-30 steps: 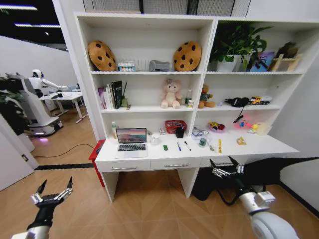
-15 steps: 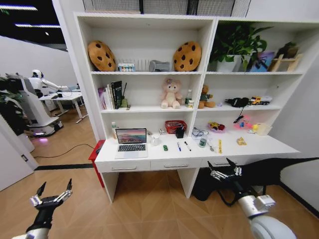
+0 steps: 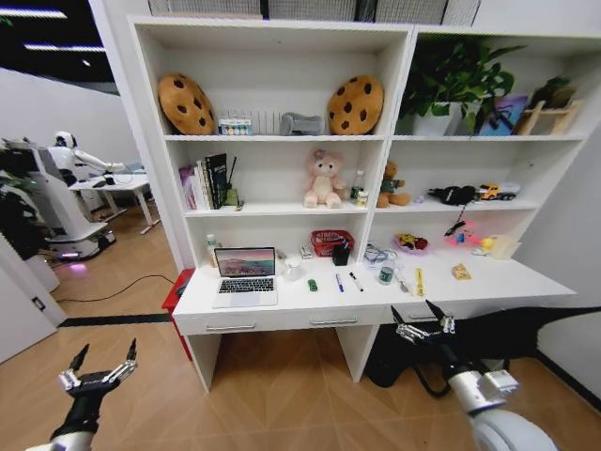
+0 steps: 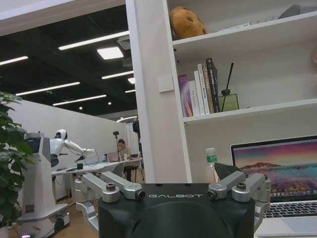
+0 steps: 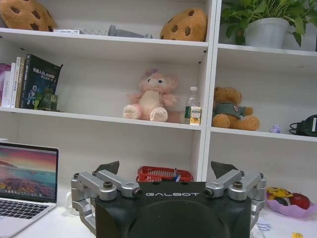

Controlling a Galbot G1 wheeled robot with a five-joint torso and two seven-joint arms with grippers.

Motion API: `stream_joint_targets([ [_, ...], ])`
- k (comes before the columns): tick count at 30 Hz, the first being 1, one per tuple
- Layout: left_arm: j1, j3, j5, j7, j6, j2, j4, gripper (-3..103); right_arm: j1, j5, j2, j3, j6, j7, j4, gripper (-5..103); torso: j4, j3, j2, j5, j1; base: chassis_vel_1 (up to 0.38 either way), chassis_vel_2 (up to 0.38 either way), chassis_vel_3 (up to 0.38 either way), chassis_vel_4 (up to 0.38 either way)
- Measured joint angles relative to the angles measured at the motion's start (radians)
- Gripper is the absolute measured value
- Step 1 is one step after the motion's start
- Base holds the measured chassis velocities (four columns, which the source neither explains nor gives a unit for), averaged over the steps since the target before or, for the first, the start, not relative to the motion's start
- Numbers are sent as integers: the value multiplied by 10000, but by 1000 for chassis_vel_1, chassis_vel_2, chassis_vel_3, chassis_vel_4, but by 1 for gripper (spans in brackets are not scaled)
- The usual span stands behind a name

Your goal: Organize the objects on the table.

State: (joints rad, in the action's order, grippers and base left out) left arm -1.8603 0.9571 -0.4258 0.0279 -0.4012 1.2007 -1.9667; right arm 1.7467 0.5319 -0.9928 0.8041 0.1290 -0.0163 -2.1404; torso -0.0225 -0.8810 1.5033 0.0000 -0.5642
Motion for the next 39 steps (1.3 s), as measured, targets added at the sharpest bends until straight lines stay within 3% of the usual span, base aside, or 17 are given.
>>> stream_joint_targets([
  [39, 70, -58, 81, -202, -66, -15, 168, 100, -119, 228, -32, -217, -467, 81, 33, 100, 0, 1, 1, 1, 0, -105, 110, 109, -104],
])
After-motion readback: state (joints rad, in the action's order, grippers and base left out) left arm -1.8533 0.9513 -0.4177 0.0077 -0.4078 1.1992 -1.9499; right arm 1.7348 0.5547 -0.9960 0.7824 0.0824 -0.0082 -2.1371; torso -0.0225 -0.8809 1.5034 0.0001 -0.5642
